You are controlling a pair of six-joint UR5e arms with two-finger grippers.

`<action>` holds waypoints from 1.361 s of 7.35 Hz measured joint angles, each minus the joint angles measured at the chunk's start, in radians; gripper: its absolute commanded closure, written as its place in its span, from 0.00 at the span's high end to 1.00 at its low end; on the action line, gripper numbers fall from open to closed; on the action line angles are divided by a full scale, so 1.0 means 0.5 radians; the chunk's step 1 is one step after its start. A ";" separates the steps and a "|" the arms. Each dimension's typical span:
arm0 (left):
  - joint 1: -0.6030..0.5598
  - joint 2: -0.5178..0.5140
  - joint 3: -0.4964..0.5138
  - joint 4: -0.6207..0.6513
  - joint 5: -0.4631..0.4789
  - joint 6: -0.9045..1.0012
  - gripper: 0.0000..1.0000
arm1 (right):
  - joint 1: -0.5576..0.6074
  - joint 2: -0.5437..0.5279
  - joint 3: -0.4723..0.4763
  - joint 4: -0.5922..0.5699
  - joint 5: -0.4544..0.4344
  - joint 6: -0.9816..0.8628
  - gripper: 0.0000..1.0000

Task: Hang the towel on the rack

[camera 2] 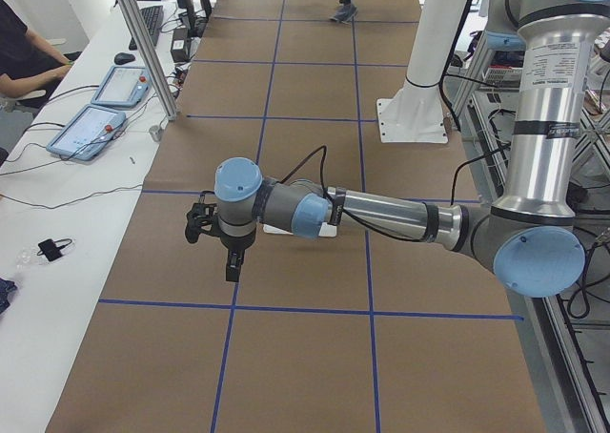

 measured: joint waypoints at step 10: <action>0.000 -0.013 -0.014 -0.002 -0.003 0.003 0.98 | -0.012 -0.089 -0.053 0.000 0.018 -0.301 0.00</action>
